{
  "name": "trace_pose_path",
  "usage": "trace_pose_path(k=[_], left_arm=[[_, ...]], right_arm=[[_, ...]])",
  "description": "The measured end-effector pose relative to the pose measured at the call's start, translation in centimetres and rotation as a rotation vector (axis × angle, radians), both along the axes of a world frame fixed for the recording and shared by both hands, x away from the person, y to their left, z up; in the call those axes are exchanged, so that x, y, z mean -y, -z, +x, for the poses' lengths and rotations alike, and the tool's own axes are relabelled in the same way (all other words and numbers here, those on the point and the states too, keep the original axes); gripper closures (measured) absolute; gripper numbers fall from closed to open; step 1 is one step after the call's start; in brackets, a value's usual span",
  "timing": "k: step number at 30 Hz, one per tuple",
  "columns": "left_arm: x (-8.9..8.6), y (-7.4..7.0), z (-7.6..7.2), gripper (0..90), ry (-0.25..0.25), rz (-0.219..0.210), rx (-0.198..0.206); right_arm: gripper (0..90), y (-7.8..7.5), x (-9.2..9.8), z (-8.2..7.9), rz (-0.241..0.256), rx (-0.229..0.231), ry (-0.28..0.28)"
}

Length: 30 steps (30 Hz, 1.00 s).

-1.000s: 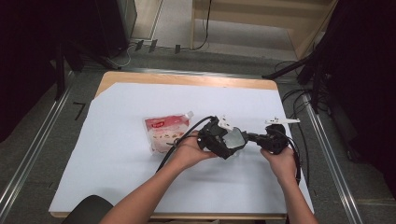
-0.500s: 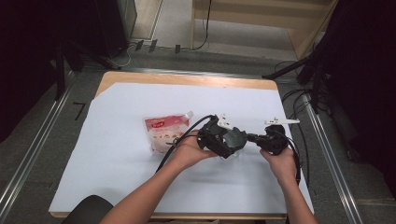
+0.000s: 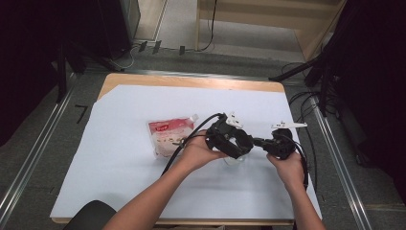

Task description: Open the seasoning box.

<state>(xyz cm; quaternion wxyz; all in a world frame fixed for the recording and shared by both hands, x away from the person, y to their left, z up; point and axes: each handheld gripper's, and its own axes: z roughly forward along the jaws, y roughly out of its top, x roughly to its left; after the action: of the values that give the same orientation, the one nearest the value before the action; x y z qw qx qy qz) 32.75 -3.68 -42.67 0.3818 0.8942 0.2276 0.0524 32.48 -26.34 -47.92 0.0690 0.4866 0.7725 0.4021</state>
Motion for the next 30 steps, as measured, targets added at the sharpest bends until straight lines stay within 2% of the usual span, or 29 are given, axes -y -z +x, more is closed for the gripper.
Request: trace_pose_path(k=[1,3,4,5,7,9,12,13,17,21,25,26,30], left_arm=[[0.2,-0.3,0.1,19.0,0.002,0.006,-0.009],[0.3,-0.6,0.3,19.7,0.007,-0.007,-0.019],[0.1,-0.8,0.3,29.7,0.039,-0.058,-0.054],[0.1,-1.0,0.4,44.3,0.035,-0.077,-0.064],[0.3,-1.3,0.5,42.6,0.035,-0.064,-0.043],[0.4,-1.5,0.6,43.5,0.044,-0.058,-0.045],[0.6,-1.8,0.5,51.8,0.066,-0.030,-0.020],[0.8,-1.8,0.3,52.6,0.076,-0.007,-0.003],[1.3,-1.8,0.0,54.1,0.116,0.026,0.008],[1.5,-1.9,0.1,59.9,0.126,0.023,-0.015],[1.5,-2.2,0.1,67.7,0.149,0.025,-0.010],[1.5,-2.3,0.1,72.4,0.153,0.022,-0.008],[1.5,-2.4,0.2,79.3,0.177,0.024,-0.023]], right_arm=[[90.0,0.0,0.0,0.0,0.000,-0.004,-0.001],[90.0,0.1,0.0,0.0,-0.003,0.006,-0.006],[90.0,0.0,0.0,0.0,-0.001,0.001,-0.008],[90.0,0.1,0.0,0.0,-0.003,0.005,-0.010],[90.0,0.1,0.0,0.0,0.000,-0.002,-0.024],[90.0,0.1,-0.3,-0.1,-0.008,0.005,-0.017],[90.0,0.1,-0.2,-0.1,0.000,-0.001,-0.025],[90.0,0.1,-0.2,-0.1,0.001,0.001,-0.027],[90.0,0.2,-0.4,-0.1,-0.013,0.002,-0.036],[90.0,0.2,-0.4,-0.1,-0.013,0.003,-0.037],[90.0,0.2,-0.5,-0.2,-0.010,-0.008,-0.041],[90.0,0.3,-0.5,-0.2,-0.013,-0.008,-0.042],[90.0,0.3,-0.6,-0.2,-0.014,-0.007,-0.043]])
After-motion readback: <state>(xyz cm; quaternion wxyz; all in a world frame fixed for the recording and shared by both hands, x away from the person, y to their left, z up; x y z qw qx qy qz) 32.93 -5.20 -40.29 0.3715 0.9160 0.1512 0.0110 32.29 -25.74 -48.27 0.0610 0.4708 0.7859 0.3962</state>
